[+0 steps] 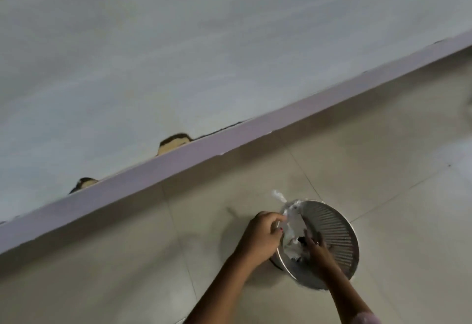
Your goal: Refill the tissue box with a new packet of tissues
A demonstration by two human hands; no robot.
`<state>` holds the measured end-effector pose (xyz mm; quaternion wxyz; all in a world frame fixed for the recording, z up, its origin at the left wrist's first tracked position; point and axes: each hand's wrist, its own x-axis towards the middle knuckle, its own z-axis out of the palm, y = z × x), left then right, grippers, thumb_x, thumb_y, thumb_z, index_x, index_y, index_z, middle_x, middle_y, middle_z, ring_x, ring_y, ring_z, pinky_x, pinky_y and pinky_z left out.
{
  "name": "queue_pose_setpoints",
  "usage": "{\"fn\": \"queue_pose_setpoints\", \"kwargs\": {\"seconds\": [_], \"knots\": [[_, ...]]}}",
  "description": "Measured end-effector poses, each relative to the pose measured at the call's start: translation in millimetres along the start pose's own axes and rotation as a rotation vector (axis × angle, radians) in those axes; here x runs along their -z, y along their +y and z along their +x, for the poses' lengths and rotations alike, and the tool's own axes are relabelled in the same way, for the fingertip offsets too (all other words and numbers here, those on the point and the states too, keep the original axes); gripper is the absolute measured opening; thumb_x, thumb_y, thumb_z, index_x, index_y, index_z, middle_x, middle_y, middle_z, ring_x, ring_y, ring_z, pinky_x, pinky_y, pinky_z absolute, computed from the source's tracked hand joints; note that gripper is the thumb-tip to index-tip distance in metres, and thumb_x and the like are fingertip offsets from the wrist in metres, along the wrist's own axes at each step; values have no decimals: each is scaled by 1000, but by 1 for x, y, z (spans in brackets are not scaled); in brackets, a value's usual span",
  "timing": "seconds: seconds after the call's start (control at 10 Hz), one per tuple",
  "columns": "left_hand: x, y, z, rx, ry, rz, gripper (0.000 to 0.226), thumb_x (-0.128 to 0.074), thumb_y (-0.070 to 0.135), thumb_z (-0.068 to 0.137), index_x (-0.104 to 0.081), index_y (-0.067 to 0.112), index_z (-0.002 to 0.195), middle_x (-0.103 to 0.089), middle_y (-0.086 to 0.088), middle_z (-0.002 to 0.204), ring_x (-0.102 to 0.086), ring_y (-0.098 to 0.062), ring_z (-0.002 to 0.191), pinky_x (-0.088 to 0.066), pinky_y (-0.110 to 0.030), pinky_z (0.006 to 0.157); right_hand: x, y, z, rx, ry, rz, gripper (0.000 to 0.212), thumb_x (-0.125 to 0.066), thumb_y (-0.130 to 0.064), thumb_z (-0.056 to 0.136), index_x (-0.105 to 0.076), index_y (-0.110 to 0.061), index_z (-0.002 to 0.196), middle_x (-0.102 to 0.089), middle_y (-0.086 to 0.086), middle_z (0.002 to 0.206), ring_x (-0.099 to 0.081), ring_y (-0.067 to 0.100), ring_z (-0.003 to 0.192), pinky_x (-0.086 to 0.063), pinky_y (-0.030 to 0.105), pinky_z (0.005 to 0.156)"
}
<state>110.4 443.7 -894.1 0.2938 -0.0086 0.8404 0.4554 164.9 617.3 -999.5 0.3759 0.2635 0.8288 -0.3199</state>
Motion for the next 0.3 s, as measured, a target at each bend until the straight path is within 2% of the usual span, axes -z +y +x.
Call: {"fn": "queue_pose_setpoints", "kwargs": {"seconds": [0.1,0.2,0.3], "knots": [[23,16,-31,-50,-52,7,38,-52,8,85,-54,17,123,-50,1,137,-41,0,120,-23,0,94,12,-15,-17,149,13,-191,76,-60,-25,83,-15,-22,145,-1,11,155,-9,41,142,-17,56,112],[56,62,-80,-102,-7,-29,45,-54,10,86,-48,19,129,-44,4,142,-36,1,127,-21,-5,102,51,-63,-101,254,327,184,61,-57,3,80,-35,-6,137,-30,25,148,-39,40,129,-39,37,96],[94,126,-150,-162,36,-172,44,-54,8,85,-49,21,127,-45,22,130,-38,17,119,-23,2,100,88,-113,-208,346,551,467,31,-59,-1,77,-62,-8,107,-63,19,109,-58,26,102,-40,16,79]]}}
